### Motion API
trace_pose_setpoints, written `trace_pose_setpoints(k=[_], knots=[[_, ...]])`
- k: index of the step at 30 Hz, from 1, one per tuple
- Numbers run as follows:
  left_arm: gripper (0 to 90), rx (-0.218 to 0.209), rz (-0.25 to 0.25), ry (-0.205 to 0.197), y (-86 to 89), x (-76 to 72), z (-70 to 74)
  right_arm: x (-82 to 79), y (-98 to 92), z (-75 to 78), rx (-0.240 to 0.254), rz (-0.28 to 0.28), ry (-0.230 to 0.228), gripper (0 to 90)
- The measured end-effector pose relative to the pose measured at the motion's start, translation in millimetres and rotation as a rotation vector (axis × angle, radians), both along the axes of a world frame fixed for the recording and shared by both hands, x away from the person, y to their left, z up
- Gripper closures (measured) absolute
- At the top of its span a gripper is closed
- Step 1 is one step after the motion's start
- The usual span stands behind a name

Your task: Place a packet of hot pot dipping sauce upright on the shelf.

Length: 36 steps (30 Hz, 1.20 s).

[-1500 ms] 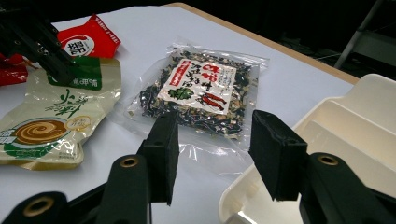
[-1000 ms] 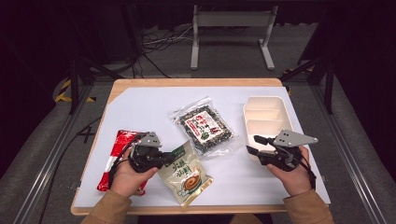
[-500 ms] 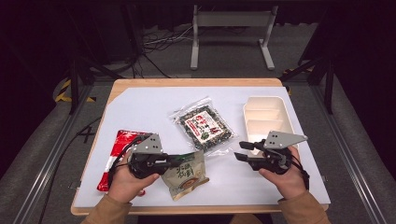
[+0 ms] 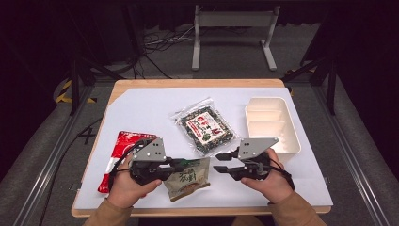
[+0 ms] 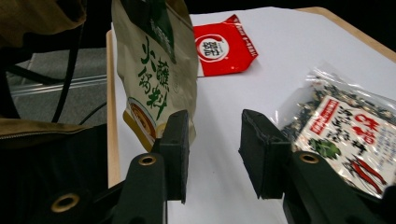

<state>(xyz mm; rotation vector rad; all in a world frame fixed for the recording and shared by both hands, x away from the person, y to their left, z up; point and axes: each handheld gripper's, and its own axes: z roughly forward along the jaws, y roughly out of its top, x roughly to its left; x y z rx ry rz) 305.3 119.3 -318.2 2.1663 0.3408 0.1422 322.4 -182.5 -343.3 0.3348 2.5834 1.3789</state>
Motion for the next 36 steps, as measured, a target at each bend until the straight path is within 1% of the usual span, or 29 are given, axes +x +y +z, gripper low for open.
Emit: trace_pose_setpoints(k=[5,7,8,9,10,11,13,15,17,20,25,29,34,36], knots=[[82.5,0.008,-0.005,-0.01,-2.0,-2.8,1.1,1.8,15.7,2.8,-0.024,0.049,-0.001,62.7],[82.5,0.007,-0.005,-0.015,-2.5,-3.8,1.6,2.1,19.0,3.4,-0.032,0.055,-0.004,63.3],[82.5,0.007,-0.005,-0.018,-2.7,-4.5,2.3,3.2,26.6,4.4,-0.063,0.075,-0.004,66.1],[82.5,0.007,-0.005,-0.018,-2.7,-4.5,2.3,3.2,26.6,4.4,-0.063,0.075,-0.004,66.1],[82.5,0.008,-0.007,-0.02,-2.9,-4.8,2.6,3.9,29.5,4.6,-0.076,0.081,-0.008,66.7],[82.4,0.007,-0.006,-0.021,-3.2,-5.1,2.8,5.3,34.5,4.9,-0.1,0.093,-0.005,69.4],[82.5,0.009,-0.008,-0.025,-3.9,-5.2,2.9,5.8,36.2,5.0,-0.107,0.097,-0.004,71.0],[82.4,0.013,-0.008,-0.031,-4.9,-5.4,2.6,7.1,41.2,5.6,-0.138,0.112,-0.012,72.9],[82.4,0.016,-0.009,-0.035,-5.9,-5.1,2.1,7.8,44.2,5.9,-0.154,0.126,-0.013,74.0],[82.4,0.011,-0.006,-0.035,-6.8,-4.7,1.5,8.4,49.2,5.7,-0.163,0.148,-0.013,75.9],[82.3,0.018,-0.002,-0.038,-8.5,-4.2,0.2,10.3,55.1,5.2,-0.191,0.169,-0.023,79.9],[82.3,0.014,0.002,-0.032,-7.9,-3.0,-1.0,11.8,57.7,4.7,-0.211,0.188,-0.013,82.3],[81.5,0.01,0.012,-0.034,-6.8,-2.3,-2.0,13.0,57.1,4.3,-0.204,0.21,0.007,89.0],[79.2,0.0,0.023,-0.038,-6.3,-2.1,-2.2,12.6,56.4,4.7,-0.202,0.215,0.006,89.4]])
